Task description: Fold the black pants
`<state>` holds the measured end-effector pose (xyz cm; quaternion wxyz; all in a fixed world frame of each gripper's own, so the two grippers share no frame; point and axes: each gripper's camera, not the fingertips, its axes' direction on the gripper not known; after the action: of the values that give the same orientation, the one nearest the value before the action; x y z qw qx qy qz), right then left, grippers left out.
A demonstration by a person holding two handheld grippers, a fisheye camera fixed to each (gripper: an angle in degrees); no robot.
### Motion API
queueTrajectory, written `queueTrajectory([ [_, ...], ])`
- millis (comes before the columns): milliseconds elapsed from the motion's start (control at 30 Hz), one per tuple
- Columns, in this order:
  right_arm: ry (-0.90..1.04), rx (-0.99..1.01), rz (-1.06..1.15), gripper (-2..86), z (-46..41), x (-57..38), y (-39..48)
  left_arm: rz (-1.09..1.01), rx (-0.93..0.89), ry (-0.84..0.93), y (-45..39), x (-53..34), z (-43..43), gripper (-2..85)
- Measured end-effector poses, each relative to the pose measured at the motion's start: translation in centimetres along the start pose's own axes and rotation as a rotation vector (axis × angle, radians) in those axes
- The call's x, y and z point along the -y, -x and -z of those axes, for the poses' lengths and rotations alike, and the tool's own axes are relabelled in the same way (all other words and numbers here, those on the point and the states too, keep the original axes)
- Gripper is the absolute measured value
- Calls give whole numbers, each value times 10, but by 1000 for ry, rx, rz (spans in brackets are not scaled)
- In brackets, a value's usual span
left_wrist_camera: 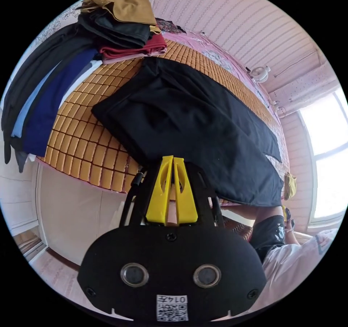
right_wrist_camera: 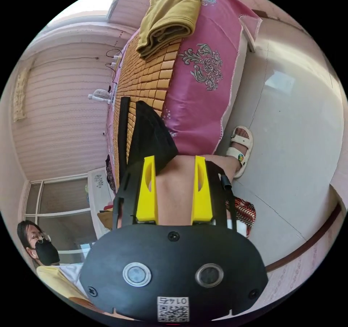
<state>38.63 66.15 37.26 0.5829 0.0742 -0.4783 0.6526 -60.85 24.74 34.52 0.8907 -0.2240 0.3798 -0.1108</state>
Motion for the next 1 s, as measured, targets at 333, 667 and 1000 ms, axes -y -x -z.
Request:
queueTrajectory([
  [333,-19,359,533,6,48,55,161,177,-45,-20,46,-6,21,28],
  [667,-225,107,241,3,97,41,41,460,-239,-195,107,-19,44,107],
  [1000,-145,23,191,4,89,48,37,486,-76,-118,106,10,25,79],
])
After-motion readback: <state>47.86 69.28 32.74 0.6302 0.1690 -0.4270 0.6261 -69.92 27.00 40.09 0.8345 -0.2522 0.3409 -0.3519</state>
